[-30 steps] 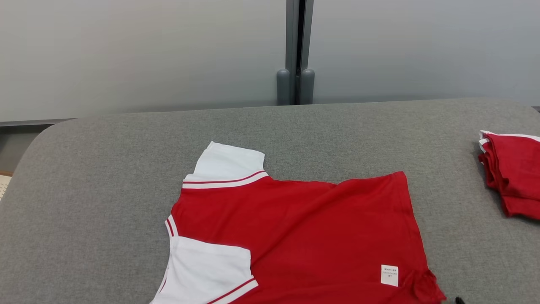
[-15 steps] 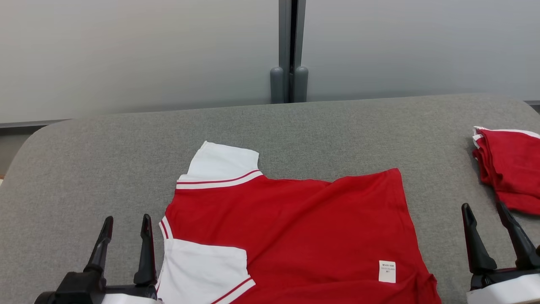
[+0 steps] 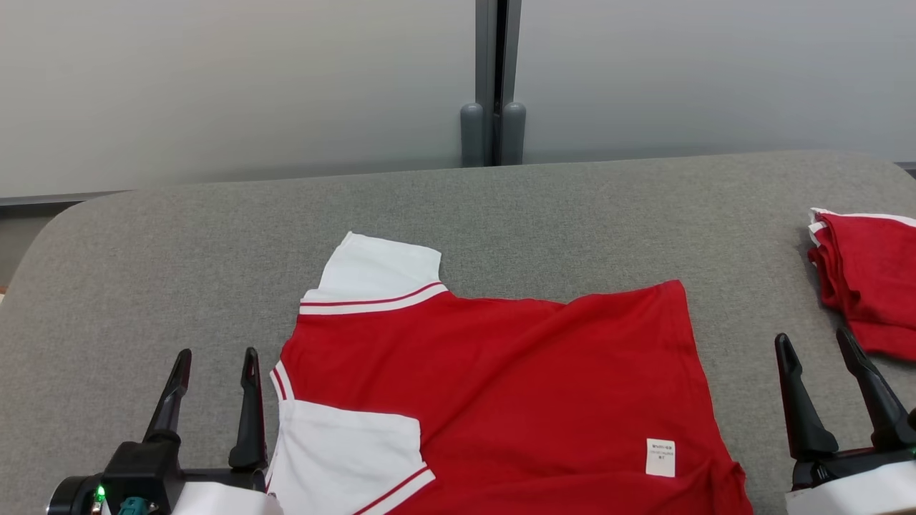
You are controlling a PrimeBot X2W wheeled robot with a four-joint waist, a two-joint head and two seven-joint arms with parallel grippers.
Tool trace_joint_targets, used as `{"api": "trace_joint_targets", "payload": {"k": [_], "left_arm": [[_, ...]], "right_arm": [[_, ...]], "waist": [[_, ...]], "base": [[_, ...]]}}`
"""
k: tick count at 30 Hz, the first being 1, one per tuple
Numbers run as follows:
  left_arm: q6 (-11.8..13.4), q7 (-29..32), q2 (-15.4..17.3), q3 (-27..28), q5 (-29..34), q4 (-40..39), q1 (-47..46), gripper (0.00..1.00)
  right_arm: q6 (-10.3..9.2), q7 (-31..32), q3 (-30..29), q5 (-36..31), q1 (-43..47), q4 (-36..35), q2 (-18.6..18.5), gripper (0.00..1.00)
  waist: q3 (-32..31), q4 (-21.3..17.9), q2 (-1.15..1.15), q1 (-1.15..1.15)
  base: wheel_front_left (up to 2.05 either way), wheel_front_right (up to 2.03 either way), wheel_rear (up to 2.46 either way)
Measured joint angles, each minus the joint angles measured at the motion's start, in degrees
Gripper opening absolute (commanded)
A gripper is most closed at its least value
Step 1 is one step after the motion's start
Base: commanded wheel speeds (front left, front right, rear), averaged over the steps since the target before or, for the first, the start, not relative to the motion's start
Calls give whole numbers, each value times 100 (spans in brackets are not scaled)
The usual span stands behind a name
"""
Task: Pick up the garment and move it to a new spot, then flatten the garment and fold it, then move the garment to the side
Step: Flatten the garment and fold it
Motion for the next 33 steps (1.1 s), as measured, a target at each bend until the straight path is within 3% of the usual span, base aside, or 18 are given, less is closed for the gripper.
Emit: {"api": "trace_joint_targets", "payload": {"k": [6,13,23,33], "left_arm": [[-12,121,-30,-125,2,98,-307,100],[-389,255,-271,-388,-182,903,-1723,100],[-1010,403,-408,-419,-538,3431,-4375,100],[-1179,1000,-324,-437,-645,6101,-5811,100]], "right_arm": [[0,33,-34,23,-19,-74,4,100],[0,48,-33,142,-363,-200,-98,100],[0,-114,171,290,-1100,-88,-276,100],[0,-315,436,455,-1467,287,-365,100]], "waist": [[196,35,0,0],[782,77,0,0],[1896,-133,0,0],[2469,-547,0,0]], "base": [[0,0,0],[0,0,0],[0,0,0],[0,0,0]]}}
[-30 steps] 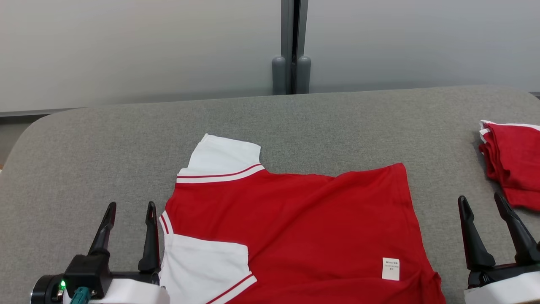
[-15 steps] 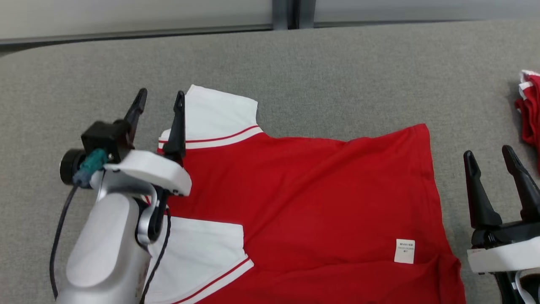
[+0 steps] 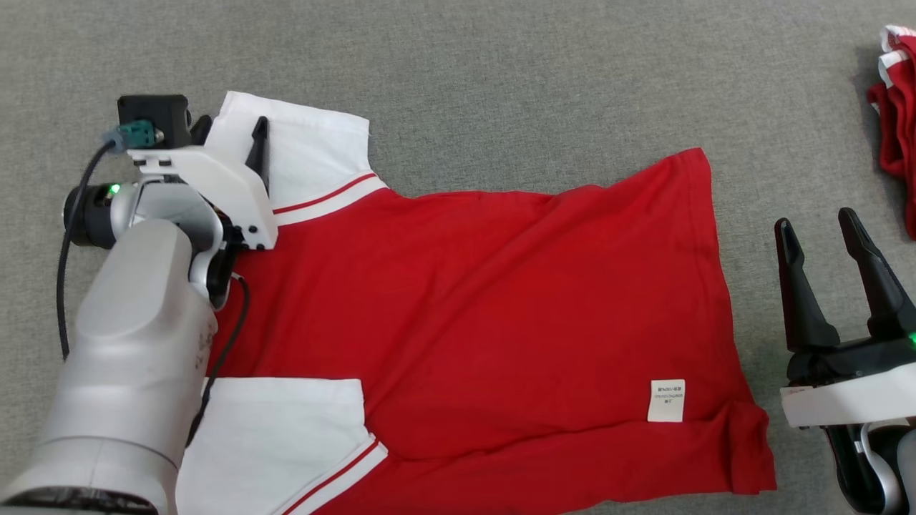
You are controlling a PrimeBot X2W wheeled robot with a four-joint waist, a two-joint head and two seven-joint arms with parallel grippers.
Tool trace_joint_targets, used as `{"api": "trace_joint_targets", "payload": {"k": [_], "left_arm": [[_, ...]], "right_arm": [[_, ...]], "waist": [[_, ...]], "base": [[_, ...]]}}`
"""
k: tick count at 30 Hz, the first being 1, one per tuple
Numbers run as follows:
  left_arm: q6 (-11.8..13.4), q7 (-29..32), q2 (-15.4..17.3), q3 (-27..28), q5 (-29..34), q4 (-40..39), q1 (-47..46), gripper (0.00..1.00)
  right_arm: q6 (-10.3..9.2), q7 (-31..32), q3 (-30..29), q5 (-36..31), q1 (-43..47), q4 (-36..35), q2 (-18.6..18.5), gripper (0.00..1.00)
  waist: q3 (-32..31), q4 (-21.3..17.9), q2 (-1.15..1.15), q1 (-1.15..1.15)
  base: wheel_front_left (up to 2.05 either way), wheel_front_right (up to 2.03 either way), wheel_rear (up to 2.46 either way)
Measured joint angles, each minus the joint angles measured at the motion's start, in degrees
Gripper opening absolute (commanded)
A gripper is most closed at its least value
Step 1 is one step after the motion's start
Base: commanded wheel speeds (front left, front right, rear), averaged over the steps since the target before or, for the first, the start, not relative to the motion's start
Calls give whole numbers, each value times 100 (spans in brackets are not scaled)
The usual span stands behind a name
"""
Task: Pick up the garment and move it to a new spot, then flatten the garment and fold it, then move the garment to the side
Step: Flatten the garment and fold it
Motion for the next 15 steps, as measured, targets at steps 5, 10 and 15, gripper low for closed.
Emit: {"api": "trace_joint_targets", "payload": {"k": [5,10,15], "left_arm": [[-36,-127,-15,-3,-26,542,-376,0],[-86,-622,-82,-43,-26,799,-533,0],[-143,-1087,-192,-114,-42,914,-734,0]], "right_arm": [[0,-51,-31,136,-128,213,-81,100],[0,-57,-178,358,-591,546,-302,100],[0,14,63,504,-1276,996,-637,100]], "waist": [[73,-47,0,0],[105,23,0,0],[170,218,0,0]], "base": [[0,0,0],[0,0,0],[0,0,0]]}}
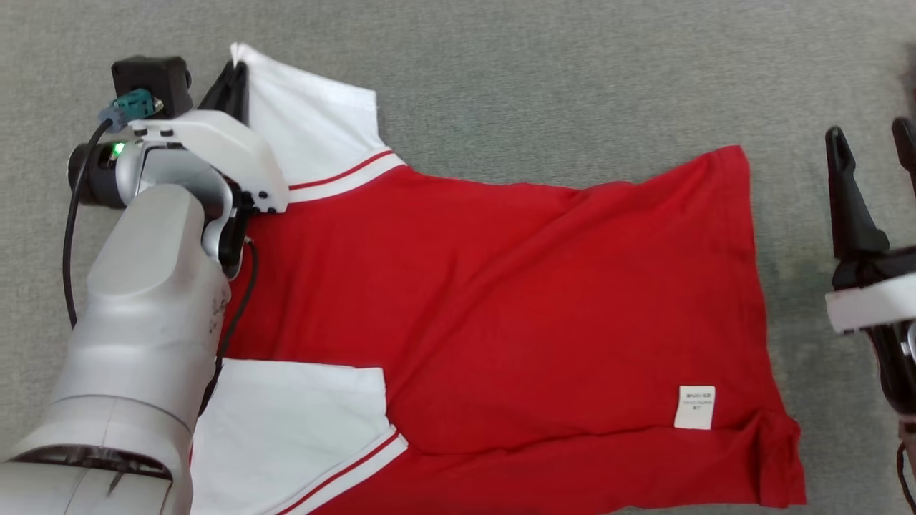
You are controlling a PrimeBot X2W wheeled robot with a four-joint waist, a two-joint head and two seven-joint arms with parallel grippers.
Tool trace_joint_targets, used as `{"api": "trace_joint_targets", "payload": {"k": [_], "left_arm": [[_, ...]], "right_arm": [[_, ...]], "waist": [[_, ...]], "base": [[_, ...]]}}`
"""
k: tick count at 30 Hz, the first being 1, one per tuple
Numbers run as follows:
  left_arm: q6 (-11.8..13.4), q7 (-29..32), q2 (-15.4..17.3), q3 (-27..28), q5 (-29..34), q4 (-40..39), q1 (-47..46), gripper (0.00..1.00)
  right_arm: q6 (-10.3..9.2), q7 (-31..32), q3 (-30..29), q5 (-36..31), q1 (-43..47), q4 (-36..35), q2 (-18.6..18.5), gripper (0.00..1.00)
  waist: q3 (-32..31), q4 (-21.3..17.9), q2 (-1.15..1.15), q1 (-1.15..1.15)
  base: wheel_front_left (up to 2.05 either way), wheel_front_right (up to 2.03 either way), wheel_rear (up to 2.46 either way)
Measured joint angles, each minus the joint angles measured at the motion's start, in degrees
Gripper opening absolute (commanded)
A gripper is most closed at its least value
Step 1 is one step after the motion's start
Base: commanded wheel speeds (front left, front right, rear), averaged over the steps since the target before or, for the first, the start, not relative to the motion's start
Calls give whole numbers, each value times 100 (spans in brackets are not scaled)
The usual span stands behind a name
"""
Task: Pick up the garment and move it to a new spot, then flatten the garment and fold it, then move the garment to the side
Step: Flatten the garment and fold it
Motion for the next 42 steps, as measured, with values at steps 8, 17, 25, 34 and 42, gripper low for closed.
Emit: {"api": "trace_joint_targets", "payload": {"k": [8,17,25,34,42], "left_arm": [[-122,-352,-158,-148,-34,43,-170,0],[-193,-535,-214,-162,-177,-194,-97,0],[-34,-545,-134,189,-93,-1882,580,0],[171,-548,-73,577,48,-4297,2307,0],[558,-375,-47,623,62,-5790,4125,0]], "right_arm": [[1,586,940,503,-599,918,-361,100],[2,985,1553,1139,-970,1365,-706,0],[2,230,1359,1191,-1086,1293,-857,0],[1,-77,1172,1804,-554,1158,-697,0],[0,-215,1025,2633,431,666,-577,0]], "waist": [[155,329,0,0],[114,430,0,0],[-75,504,0,0],[-450,572,0,0],[-709,579,0,0]], "base": [[0,0,0],[0,0,0],[0,0,0],[0,0,0],[0,0,0]]}}
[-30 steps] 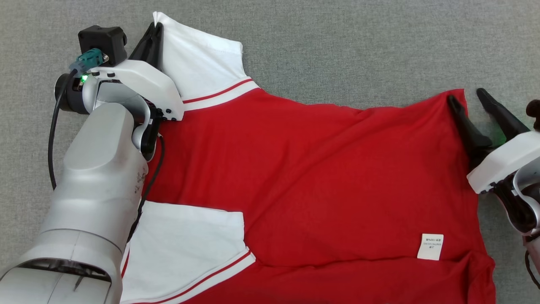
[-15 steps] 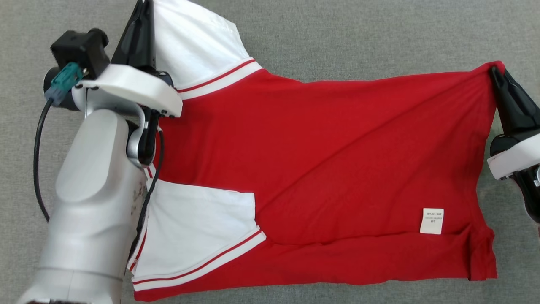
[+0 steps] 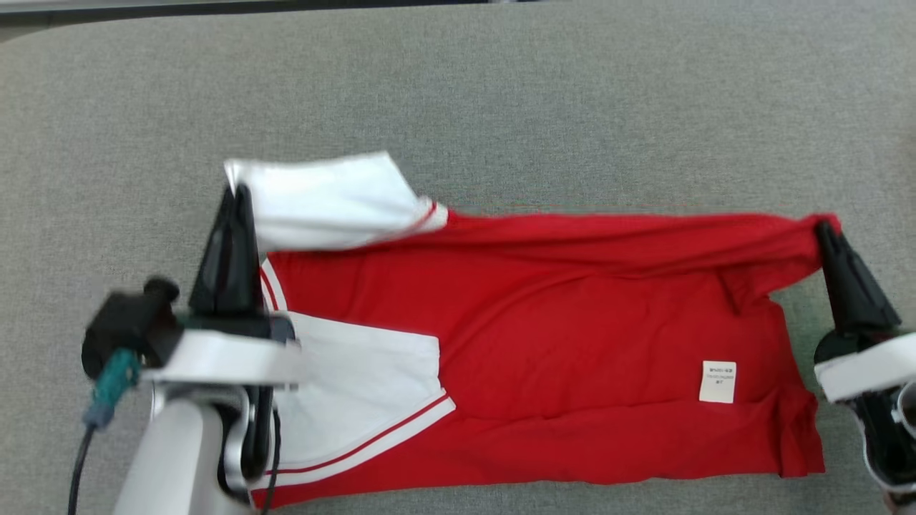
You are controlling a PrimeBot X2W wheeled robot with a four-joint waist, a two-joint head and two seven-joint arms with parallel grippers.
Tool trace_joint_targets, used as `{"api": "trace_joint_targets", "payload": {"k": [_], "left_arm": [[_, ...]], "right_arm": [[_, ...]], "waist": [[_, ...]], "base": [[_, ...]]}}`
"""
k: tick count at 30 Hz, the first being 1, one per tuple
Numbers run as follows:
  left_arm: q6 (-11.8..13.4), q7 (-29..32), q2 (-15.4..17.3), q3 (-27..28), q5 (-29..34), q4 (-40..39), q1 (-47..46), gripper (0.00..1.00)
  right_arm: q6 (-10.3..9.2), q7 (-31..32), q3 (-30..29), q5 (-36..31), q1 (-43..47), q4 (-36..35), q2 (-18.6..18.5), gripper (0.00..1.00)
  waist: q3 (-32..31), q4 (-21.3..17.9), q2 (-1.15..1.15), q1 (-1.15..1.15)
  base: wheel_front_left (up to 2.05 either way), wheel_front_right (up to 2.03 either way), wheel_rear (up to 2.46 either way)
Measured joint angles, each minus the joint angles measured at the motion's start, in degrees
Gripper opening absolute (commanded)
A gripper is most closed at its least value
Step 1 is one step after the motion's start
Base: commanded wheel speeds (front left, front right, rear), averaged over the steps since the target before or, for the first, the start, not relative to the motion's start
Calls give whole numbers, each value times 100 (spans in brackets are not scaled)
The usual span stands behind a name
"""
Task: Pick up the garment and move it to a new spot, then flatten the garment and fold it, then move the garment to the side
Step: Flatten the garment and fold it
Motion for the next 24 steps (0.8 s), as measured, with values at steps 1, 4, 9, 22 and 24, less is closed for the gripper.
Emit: {"api": "trace_joint_targets", "payload": {"k": [1,4,9,22,24], "left_arm": [[51,76,0,-5,0,-137,237,0],[182,320,3,-10,-44,-521,920,0],[316,682,-1,-52,-187,-902,1745,0],[447,1066,-58,-99,-664,-662,2564,0],[427,1074,-65,-115,-703,-497,2595,5]], "right_arm": [[0,1,-11,83,130,-45,14,0],[1,2,-32,233,458,-167,58,0],[1,-24,-56,393,912,-292,110,0],[0,35,-33,415,1642,-402,232,47],[0,47,-30,368,1724,-400,249,100]], "waist": [[-29,-2,0,0],[-102,-30,0,0],[-211,-45,0,0],[-442,-7,0,0],[-461,-5,0,0]], "base": [[0,0,0],[0,0,0],[0,0,0],[0,0,0],[0,0,0]]}}
